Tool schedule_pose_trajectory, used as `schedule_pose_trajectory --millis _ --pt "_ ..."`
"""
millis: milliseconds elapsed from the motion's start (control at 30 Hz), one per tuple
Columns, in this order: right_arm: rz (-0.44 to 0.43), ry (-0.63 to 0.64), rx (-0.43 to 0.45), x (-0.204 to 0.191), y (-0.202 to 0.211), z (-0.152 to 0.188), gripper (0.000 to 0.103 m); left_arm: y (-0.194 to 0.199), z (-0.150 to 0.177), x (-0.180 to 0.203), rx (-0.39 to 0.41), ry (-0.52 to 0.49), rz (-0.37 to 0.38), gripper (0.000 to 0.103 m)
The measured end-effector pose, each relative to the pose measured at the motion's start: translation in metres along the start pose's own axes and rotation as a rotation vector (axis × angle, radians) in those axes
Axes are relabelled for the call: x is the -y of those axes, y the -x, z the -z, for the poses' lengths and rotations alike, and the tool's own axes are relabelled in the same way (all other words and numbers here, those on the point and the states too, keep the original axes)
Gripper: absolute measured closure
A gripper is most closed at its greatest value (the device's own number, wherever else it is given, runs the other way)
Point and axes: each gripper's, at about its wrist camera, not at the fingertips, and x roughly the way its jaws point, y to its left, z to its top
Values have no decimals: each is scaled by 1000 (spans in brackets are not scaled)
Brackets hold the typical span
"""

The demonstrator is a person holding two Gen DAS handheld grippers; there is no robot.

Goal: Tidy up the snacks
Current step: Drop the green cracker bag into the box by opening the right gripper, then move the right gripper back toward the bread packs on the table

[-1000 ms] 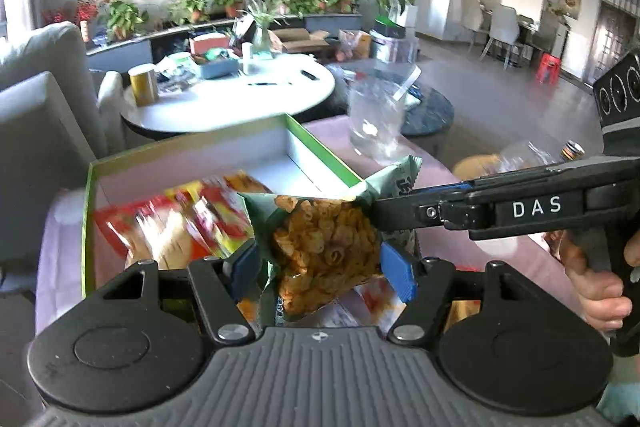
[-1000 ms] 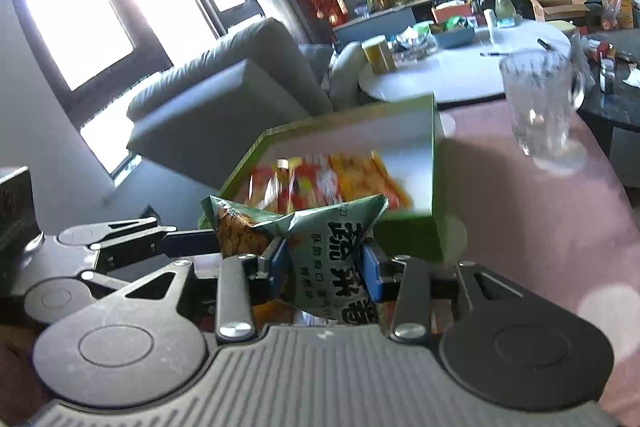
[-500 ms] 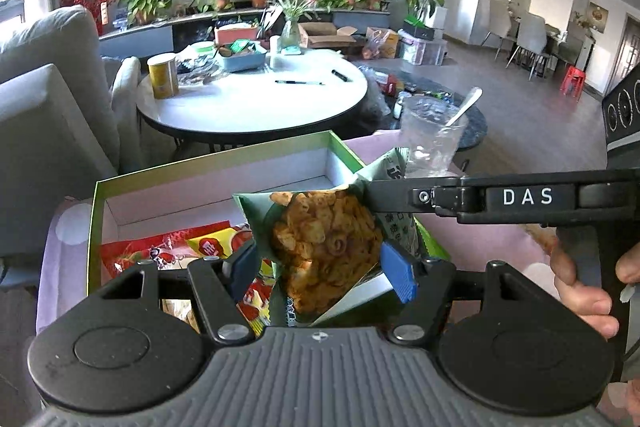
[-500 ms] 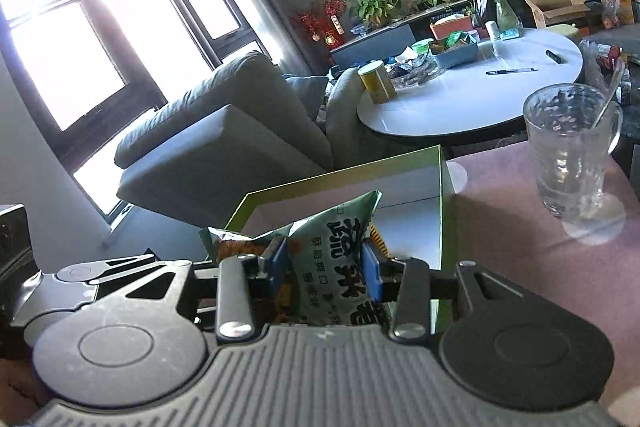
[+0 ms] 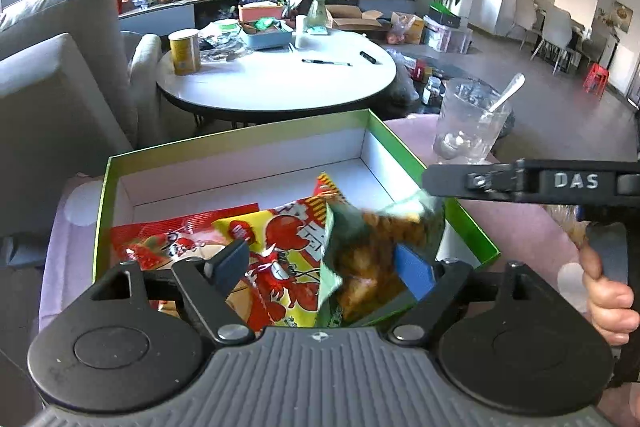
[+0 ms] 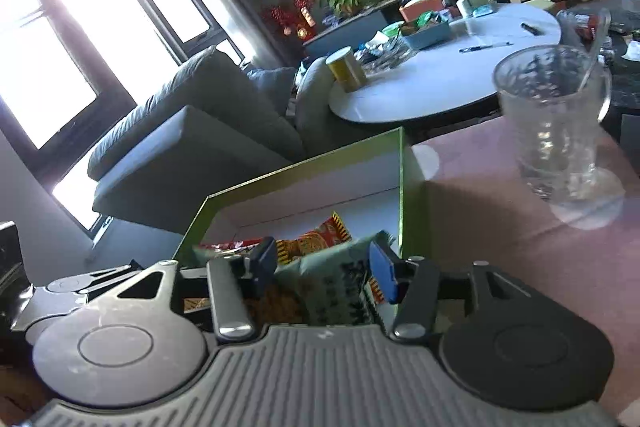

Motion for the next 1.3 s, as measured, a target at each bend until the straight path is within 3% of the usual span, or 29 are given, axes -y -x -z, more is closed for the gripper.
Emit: schedule_pose_trajectory --millis 100,467,633,833,1300 --pt "9 11 28 -3 9 -3 37 8 1 -3 16 2 -7 22" --pt "44 105 122 -21 43 9 37 44 22 -11 47 37 -26 21" --pt "7 95 75 -23 48 14 37 63 36 -16 61 50 -42 18" --pt "-8 180 26 -39 56 38 37 87 60 -24 58 79 -58 18" --pt "-37 295 -148 -74 51 95 37 120 133 -50 -19 167 -135 17"
